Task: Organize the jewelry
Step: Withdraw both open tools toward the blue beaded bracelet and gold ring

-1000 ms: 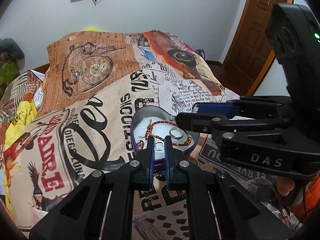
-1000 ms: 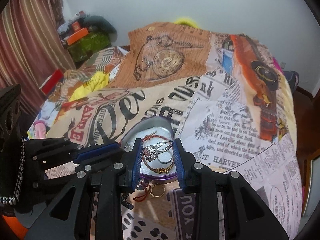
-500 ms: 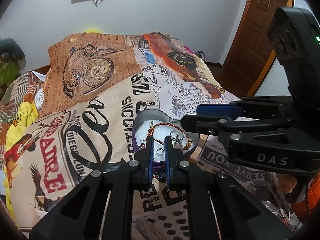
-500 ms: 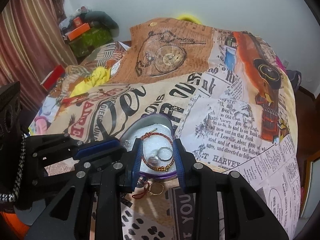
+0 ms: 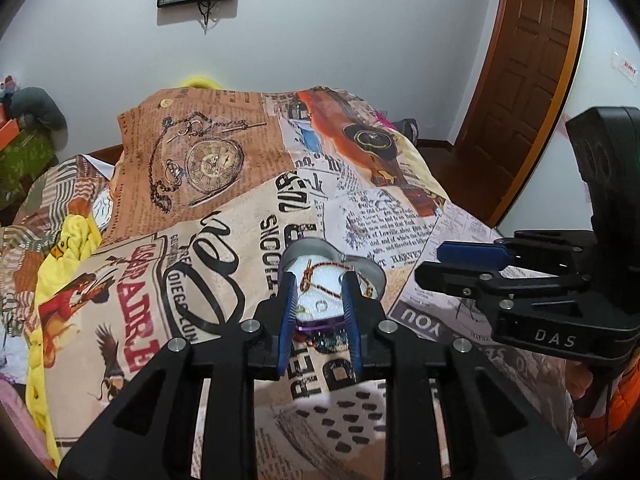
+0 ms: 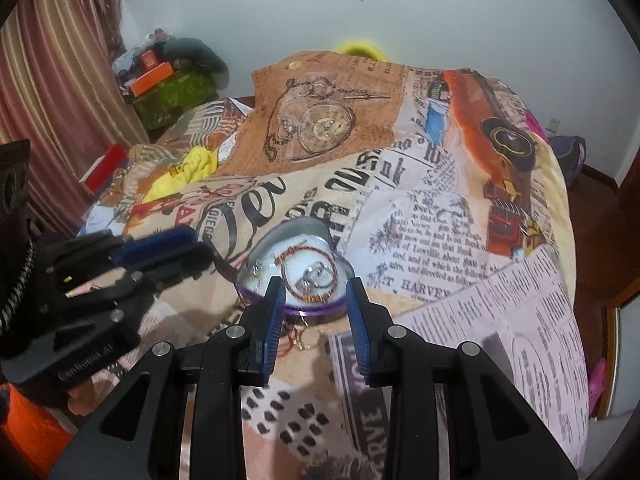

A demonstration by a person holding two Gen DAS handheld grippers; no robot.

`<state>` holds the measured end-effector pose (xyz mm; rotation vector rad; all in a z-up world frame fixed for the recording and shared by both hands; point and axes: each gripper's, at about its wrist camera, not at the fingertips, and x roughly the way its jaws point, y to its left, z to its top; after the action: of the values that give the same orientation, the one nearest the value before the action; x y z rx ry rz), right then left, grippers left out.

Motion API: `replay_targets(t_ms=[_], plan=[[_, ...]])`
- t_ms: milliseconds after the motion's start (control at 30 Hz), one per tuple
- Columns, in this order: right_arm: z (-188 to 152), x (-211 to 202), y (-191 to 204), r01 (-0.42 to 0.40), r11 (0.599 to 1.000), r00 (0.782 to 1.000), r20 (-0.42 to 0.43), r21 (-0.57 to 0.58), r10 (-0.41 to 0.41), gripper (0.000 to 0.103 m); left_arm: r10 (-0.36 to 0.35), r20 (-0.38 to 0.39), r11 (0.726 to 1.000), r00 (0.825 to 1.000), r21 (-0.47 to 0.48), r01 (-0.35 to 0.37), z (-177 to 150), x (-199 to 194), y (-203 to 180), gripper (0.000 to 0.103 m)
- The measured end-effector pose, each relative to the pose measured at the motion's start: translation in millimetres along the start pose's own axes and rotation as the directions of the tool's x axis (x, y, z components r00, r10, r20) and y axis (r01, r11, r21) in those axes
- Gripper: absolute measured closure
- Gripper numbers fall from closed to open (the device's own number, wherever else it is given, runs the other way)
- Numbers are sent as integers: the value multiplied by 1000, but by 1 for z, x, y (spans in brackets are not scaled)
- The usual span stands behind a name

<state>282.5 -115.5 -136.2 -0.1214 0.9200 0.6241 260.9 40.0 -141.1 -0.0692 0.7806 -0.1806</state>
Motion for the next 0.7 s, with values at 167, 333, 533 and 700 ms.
replay_targets(t_ms=[167, 333, 533, 700], plan=[[-18, 5, -2, -2, 1000, 999, -35, 28, 3, 74, 7, -32, 1000, 999, -8, -8, -15, -3, 2, 78], [-35, 16, -4, 17, 999, 996, -84, 29, -15, 74, -7, -85, 999, 996, -33, 4, -33, 5, 4, 73], [-44, 17, -11, 22, 998, 995, -100, 51, -16, 74, -37, -159, 999, 987, -31, 32, -47, 28, -8, 73], [-47, 17, -16, 16, 998, 995, -98, 57, -11, 74, -69, -191, 998, 979, -5, 69, -52, 42, -23, 73]])
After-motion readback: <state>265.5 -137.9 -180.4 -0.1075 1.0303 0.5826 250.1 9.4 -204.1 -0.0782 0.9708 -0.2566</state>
